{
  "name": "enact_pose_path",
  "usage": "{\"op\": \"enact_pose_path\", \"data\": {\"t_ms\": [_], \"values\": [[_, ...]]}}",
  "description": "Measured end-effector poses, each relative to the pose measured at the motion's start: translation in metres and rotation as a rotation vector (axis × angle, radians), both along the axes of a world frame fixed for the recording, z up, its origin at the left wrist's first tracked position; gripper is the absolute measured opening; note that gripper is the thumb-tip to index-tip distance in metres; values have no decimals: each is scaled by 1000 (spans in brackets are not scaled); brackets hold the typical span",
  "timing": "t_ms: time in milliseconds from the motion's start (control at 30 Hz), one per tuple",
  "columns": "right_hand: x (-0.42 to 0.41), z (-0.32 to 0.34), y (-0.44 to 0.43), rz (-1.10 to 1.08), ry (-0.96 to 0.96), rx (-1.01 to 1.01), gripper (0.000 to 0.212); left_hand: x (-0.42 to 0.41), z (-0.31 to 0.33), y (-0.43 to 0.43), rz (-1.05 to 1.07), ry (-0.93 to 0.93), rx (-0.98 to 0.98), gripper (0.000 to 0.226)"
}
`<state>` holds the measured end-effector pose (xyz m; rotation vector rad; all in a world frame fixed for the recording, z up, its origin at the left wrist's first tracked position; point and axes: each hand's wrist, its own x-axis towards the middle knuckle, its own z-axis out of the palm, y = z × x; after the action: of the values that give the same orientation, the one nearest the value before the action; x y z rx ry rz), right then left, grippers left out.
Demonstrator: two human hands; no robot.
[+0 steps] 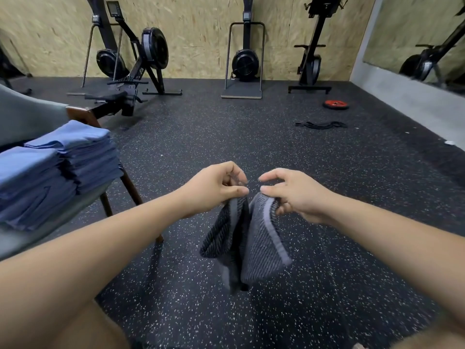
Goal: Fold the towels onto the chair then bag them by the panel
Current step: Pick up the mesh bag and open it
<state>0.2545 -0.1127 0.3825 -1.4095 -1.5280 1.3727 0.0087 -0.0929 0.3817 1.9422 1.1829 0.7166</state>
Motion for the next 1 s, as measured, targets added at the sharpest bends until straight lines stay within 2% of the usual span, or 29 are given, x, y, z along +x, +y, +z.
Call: {"op": "enact_pose_path", "data": {"t_ms": [133, 333, 433, 533, 600, 667, 767, 867, 1000], "values": [[-8, 7, -7, 69, 180, -88, 27, 4, 5, -7, -32, -60, -38, 24], [-4, 16, -11, 137, 226, -114, 38, 1, 14, -10, -10, -16, 72, 25], [-2, 18, -13, 159, 251, -135, 39, 5, 22, -14, -39, -55, 86, 25], [-4, 19, -17, 147, 157, -43, 27, 8, 25, -19, -79, -53, 78, 21], [-5, 18, -20, 123, 52, 87, 29, 10, 26, -22, -87, -65, 49, 14], [-5, 18, -22, 117, -6, 186, 30, 12, 27, -25, -56, -154, -45, 2], [-5, 20, -25, 133, -53, 292, 25, 12, 27, -28, -8, -265, -159, 9], [-5, 22, -27, 159, -164, 401, 16, 10, 27, -30, -23, -267, -228, 18], [-6, 23, -31, 197, -219, 423, 11, 10, 27, -30, -22, -265, -270, 20]]}}
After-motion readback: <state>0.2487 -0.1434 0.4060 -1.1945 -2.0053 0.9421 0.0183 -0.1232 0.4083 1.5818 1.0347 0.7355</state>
